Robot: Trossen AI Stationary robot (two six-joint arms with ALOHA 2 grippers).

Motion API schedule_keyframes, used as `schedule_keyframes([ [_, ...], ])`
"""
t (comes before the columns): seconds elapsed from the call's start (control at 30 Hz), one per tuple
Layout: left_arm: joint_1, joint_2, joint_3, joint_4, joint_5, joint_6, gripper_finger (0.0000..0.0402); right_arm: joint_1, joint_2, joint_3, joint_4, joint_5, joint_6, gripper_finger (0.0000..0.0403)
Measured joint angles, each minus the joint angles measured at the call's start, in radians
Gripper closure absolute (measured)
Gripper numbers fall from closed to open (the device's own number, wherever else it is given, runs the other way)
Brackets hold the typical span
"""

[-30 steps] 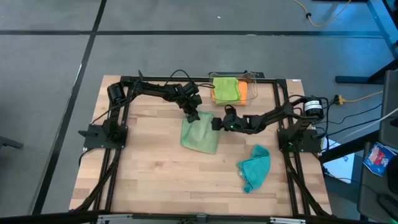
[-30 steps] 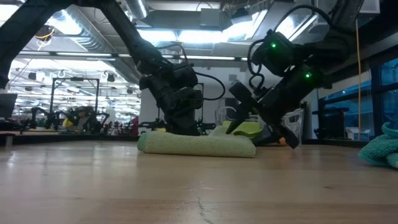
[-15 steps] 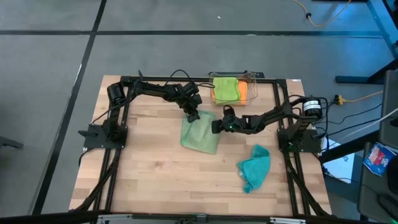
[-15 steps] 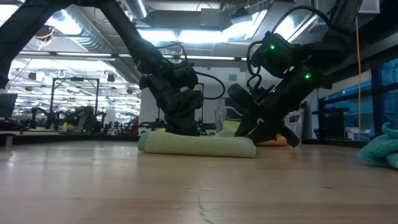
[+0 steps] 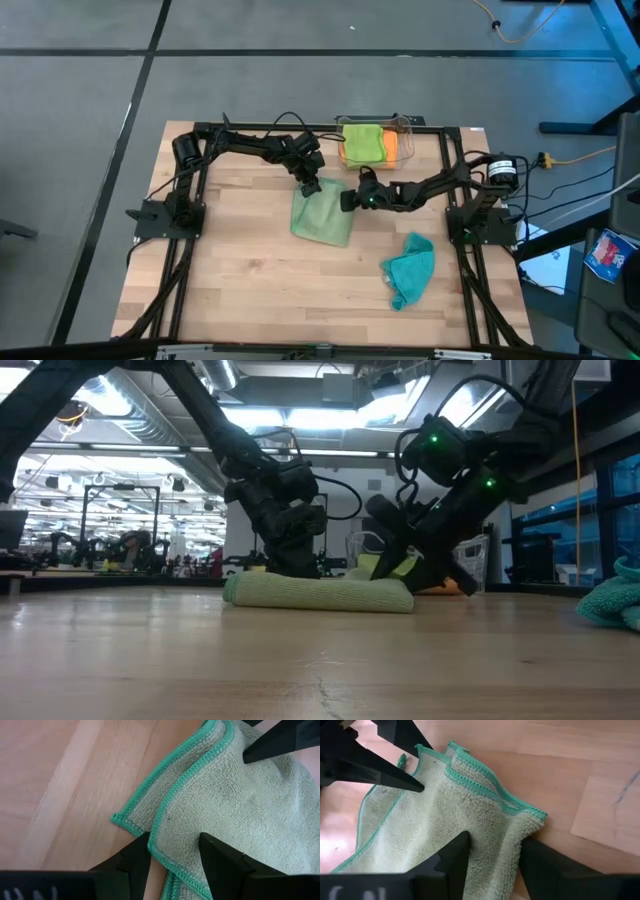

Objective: Fold microfiber towels
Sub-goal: Fold the green microfiber towel

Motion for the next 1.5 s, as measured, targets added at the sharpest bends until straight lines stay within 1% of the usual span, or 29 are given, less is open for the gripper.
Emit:
schedule_keyframes([
  [0.13, 0.0, 0.0, 0.0, 0.0, 0.0, 0.0, 0.0239, -0.024, -0.003, 0.002, -0.002, -0.072, 0.002, 0.0222],
  [0.3, 0.0, 0.0, 0.0, -0.001, -0.001, 0.0, 0.0239, -0.029, -0.029, 0.002, -0.036, -0.113, 0.002, 0.0218],
  [0.43, 0.0, 0.0, 0.0, -0.001, -0.001, 0.0, 0.0239, -0.027, -0.109, 0.0, -0.106, -0.13, 0.003, 0.0218],
  [0.53, 0.0, 0.0, 0.0, -0.001, -0.001, -0.001, 0.0239, -0.012, -0.188, 0.0, -0.175, -0.127, 0.004, 0.0218],
  [0.63, 0.0, 0.0, 0.0, 0.0, -0.001, -0.001, 0.0239, 0.01, -0.258, 0.001, -0.217, -0.15, 0.003, 0.0218],
  [0.77, 0.0, 0.0, 0.0, 0.0, -0.002, -0.002, 0.0239, 0.029, -0.299, 0.001, -0.235, -0.149, -0.02, 0.0218],
  [0.9, 0.0, 0.0, 0.0, 0.001, -0.002, -0.002, 0.0239, 0.05, -0.292, 0.001, -0.235, -0.122, -0.022, 0.0218],
  [0.97, 0.0, 0.0, 0.0, 0.001, -0.003, -0.002, 0.0239, 0.07, -0.286, 0.001, -0.256, -0.098, 0.015, 0.0218],
  [1.07, 0.0, 0.0, 0.0, 0.001, -0.003, -0.002, 0.0239, 0.119, -0.286, 0.001, -0.362, 0.014, 0.133, 0.0218],
  [1.13, 0.0, 0.0, 0.0, 0.001, -0.003, -0.002, 0.0239, 0.158, -0.286, 0.001, -0.45, 0.091, 0.242, 0.0218],
  [1.2, 0.0, 0.0, 0.0, 0.001, -0.003, -0.002, 0.0239, 0.189, -0.286, 0.001, -0.505, 0.129, 0.324, 0.0218],
  [1.27, -0.001, 0.0, 0.0, 0.001, -0.003, -0.002, 0.0239, 0.207, -0.286, 0.001, -0.535, 0.148, 0.375, 0.0218],
  [1.37, -0.001, 0.0, 0.0, 0.001, -0.003, -0.002, 0.0239, 0.209, -0.286, 0.001, -0.532, 0.186, 0.401, 0.0218],
  [1.5, -0.001, 0.0, 0.0, 0.001, -0.003, -0.002, 0.0239, 0.171, -0.268, 0.001, -0.533, 0.175, 0.436, 0.0218],
])
